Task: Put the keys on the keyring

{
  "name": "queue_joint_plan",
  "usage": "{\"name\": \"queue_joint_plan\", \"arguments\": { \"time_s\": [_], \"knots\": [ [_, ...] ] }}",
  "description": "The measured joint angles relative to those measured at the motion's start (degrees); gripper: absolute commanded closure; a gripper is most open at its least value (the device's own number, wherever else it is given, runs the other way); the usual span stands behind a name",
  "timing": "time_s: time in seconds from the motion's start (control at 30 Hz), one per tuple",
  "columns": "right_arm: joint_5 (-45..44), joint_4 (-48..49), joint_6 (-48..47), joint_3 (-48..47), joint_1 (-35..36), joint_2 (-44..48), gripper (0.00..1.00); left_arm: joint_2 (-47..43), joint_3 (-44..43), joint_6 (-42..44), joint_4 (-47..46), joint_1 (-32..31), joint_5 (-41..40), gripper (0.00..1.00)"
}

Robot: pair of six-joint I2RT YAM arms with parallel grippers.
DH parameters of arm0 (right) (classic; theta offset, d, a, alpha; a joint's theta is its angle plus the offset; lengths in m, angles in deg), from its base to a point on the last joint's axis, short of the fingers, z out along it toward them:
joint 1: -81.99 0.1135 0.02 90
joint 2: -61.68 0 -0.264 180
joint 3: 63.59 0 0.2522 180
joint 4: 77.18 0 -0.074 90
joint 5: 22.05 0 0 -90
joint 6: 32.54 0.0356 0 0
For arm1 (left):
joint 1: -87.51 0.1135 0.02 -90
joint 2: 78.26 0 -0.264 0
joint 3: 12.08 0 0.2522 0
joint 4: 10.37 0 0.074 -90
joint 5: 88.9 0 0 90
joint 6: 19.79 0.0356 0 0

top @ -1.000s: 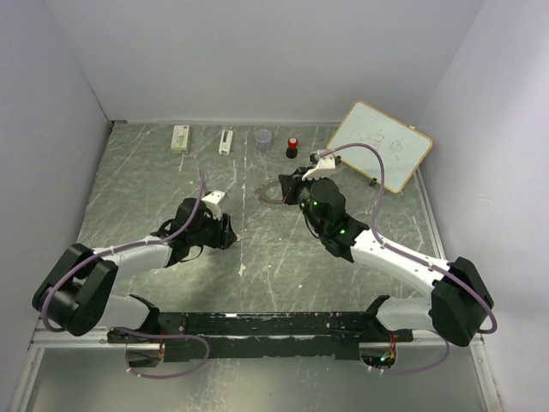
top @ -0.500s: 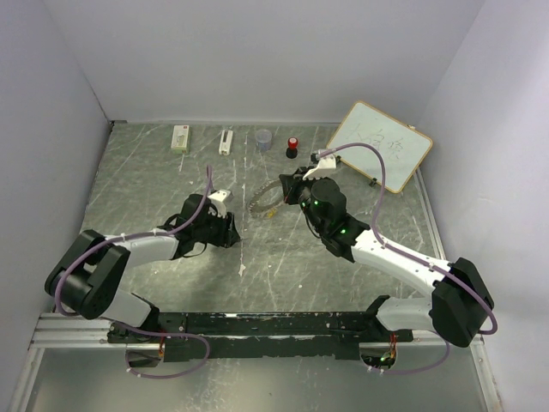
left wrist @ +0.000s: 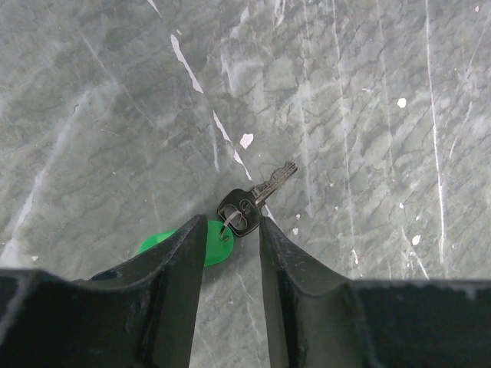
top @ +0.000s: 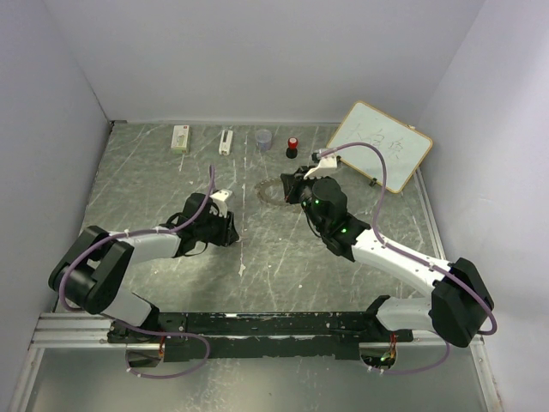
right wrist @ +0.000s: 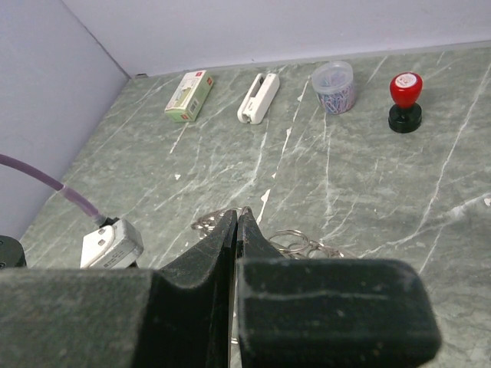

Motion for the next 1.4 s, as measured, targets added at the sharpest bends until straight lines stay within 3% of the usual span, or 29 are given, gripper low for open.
{"name": "queue_joint_plan", "arguments": {
  "time_s": [0.33,0.47,0.67,1.03,1.4],
  "knots": [
    [0.59,0.00,0.00,0.00,-0.17,-0.04,1.00,0.66,-0.15,0.83,0.11,0.00,0.24,0.77],
    [0.74,0.00,0.00,0.00,-0.37,-0.07,1.00,0.66,-0.15,0.85,0.31,0.00,0.31,0.93],
    [1.03,0.00,-0.02,0.00,-0.85,-0.07,1.00,-1.49,-0.79,1.01,2.25,0.00,0.70,0.93],
    [3.17,-0.02,-0.20,0.02,-1.03,-0.07,1.00,-20.37,-7.19,0.52,1.14,0.02,-0.07,0.93],
    [4.20,-0.07,-0.46,0.02,-1.03,-0.02,1.00,-20.09,-12.50,-2.56,-3.21,0.07,7.06,0.93]
  ]
}}
